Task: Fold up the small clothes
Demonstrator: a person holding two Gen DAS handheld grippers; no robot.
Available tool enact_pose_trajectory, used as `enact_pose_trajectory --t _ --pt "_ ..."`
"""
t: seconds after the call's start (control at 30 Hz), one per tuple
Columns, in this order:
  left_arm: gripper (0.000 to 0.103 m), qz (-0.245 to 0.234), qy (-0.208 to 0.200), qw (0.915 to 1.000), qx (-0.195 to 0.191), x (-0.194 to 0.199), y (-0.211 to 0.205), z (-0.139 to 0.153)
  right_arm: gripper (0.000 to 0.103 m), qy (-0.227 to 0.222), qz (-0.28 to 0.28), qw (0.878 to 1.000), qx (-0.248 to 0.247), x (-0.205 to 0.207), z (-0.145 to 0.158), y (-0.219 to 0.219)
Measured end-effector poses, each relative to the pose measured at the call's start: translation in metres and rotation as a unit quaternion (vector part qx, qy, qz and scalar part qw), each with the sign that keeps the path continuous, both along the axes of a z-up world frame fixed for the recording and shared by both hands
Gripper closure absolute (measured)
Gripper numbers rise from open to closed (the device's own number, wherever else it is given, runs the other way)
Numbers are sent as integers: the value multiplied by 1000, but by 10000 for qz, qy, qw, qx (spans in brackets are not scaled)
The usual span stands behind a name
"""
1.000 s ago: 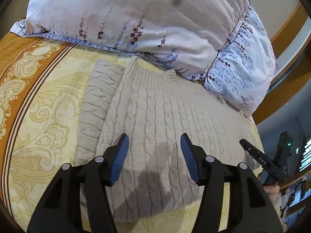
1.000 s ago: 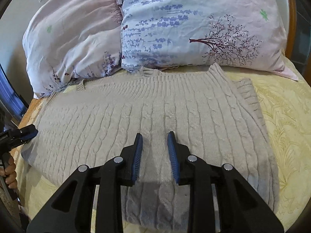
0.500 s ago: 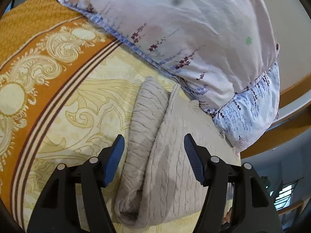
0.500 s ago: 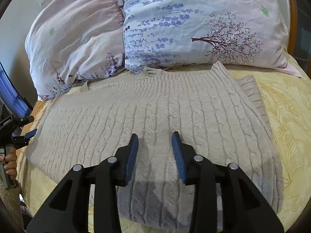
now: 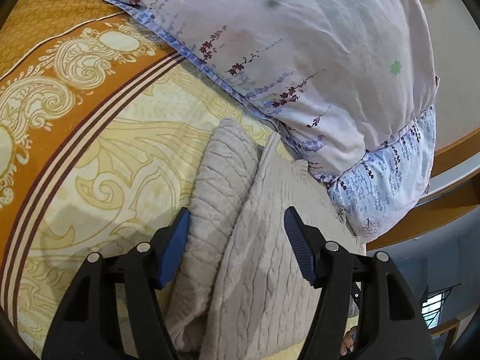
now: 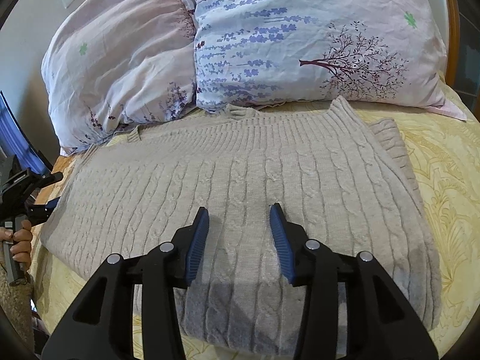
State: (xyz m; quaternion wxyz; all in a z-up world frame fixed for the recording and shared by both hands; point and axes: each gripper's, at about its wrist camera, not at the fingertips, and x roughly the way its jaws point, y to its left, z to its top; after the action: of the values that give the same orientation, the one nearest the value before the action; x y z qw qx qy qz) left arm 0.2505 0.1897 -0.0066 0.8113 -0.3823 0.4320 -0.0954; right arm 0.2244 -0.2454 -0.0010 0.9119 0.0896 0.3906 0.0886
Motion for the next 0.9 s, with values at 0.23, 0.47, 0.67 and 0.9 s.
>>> enact_pose_trajectory --t 0.23,0.47,0.67,0.9 --pt "54 -79 40 10000 7 6 -8 -2 57 3 2 10000 48 0 -1 0" --pt "67 -130 -1 9999 2 6 -16 0 57 2 -3 10000 49 0 -1 0" --pt "87 -68 14 10000 4 7 -19 4 57 18 1 10000 65 0 -1 0" --pt "89 -231 -424 9983 -332 5 -38 37 56 77 2 9990 441 -3 7 -10"
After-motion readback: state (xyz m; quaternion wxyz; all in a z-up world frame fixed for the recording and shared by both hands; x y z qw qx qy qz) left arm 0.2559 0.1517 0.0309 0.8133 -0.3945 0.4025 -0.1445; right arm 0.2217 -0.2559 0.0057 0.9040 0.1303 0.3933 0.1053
